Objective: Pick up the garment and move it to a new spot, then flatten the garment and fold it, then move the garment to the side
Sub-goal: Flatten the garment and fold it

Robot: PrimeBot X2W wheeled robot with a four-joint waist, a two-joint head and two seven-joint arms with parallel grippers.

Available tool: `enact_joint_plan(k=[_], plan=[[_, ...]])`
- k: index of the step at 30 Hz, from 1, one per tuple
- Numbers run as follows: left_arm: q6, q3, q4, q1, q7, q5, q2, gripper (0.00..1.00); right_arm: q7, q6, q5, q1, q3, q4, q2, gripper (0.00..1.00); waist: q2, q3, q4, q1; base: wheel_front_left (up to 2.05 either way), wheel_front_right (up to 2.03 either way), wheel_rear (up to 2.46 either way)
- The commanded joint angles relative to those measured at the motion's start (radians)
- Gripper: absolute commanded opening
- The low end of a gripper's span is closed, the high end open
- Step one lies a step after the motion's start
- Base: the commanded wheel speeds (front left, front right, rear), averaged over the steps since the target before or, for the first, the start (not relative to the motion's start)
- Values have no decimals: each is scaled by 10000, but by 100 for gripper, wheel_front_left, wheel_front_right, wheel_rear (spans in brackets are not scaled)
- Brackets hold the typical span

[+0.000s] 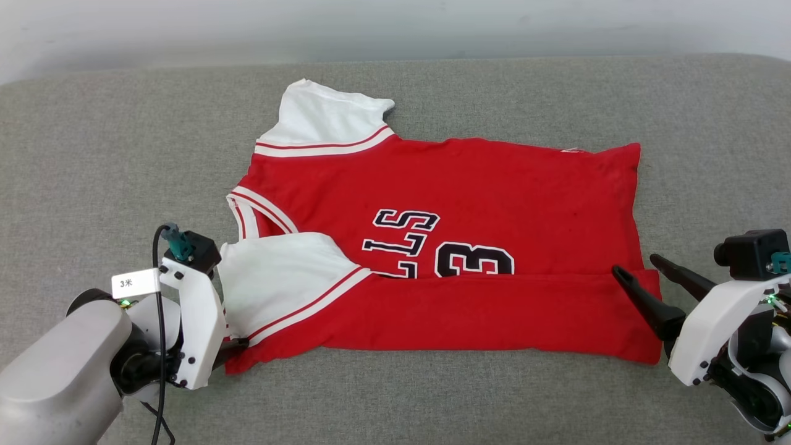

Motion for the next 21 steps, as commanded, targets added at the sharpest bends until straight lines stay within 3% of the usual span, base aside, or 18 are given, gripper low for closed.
enact_joint_plan(k=[1, 2, 3, 4, 13, 21], plan=[[23, -468, 209, 422, 19, -91, -376, 100, -52, -9, 8, -78, 8, 13, 1, 100, 0, 0, -2, 2, 0, 0, 0], [23, -603, 218, 443, -45, -148, -378, 100, -42, -9, 18, -104, 6, 12, -21, 100, 0, -5, 0, 2, 0, 0, 0], [21, -699, 206, 457, -154, -229, -401, 19, -25, -9, 22, -131, -1, -5, -47, 100, 0, -15, 6, 2, 0, 0, 0], [18, -773, 185, 464, -261, -373, -432, 0, -2, -9, 20, -163, -10, -34, -75, 100, 0, -31, 15, 2, 0, 0, 0], [10, -906, -129, -223, -1408, -715, 167, 0, 947, -9, -67, -509, -98, -615, -920, 100, 0, -349, 115, 2, 0, 0, 0], [8, -1050, -964, -643, -2109, -792, 848, 0, 4196, -9, 443, -620, -231, -1173, -1985, 100, 0, -471, 235, 2, 0, 0, 0]])
